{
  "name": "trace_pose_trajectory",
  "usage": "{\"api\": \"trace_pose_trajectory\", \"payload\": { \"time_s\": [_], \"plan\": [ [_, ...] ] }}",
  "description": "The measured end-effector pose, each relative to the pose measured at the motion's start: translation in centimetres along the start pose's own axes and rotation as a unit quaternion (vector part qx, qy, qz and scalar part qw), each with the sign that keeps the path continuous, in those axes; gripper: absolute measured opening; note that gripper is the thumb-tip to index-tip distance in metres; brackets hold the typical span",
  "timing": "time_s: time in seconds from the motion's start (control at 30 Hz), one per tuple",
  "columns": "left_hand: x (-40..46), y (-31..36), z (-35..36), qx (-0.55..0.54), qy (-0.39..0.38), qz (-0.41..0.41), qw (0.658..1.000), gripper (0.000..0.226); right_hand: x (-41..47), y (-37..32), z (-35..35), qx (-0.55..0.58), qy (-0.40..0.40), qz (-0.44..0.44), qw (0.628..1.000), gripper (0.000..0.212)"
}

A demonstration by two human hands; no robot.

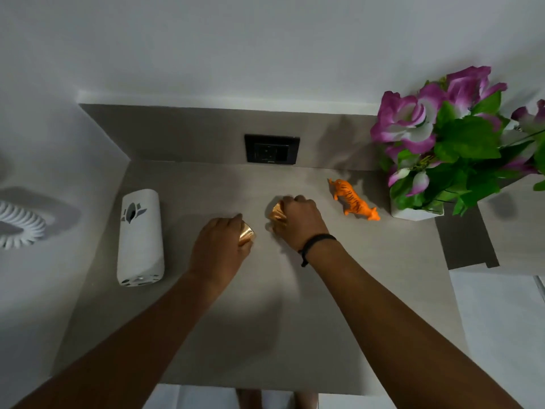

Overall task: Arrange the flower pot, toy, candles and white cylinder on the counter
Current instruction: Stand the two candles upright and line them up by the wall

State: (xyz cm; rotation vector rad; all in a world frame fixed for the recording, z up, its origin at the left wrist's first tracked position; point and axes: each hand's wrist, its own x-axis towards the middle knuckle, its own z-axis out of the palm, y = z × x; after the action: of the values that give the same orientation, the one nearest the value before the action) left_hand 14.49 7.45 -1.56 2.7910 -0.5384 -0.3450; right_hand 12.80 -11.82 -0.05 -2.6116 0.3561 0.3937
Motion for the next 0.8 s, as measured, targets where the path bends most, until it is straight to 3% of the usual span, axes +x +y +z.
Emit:
{"api": "trace_pose_trajectory", "payload": {
  "time_s": [0.1, 0.23, 0.4, 0.57, 0.8],
  "plan": [
    [1.5, 0.3, -0.3, -0.02, -0.022, -0.026, 0.999, 0.07, 1.2, 0.5, 0.3, -0.005, -0.006, 0.011, 1.0, 0.046],
    [2.6, 0.2, 0.5, -0.112, 0.034, -0.062, 0.991, 0.062, 1.9, 2.0, 1.0, 0.156, 0.079, 0.032, 0.984, 0.05],
    [5.4, 1.2, 1.1, -0.304, 0.167, -0.064, 0.936, 0.052, 3.4, 3.2, 2.1, 0.324, 0.211, 0.046, 0.921, 0.05],
    [9.1, 2.1, 2.8, -0.432, 0.193, -0.06, 0.879, 0.05, 5.4, 3.5, 2.6, 0.371, 0.261, 0.048, 0.89, 0.051],
    [11.4, 1.4, 4.3, -0.41, 0.223, -0.048, 0.883, 0.056, 7.4, 4.0, 3.2, 0.372, 0.272, 0.042, 0.887, 0.055]
  ]
}}
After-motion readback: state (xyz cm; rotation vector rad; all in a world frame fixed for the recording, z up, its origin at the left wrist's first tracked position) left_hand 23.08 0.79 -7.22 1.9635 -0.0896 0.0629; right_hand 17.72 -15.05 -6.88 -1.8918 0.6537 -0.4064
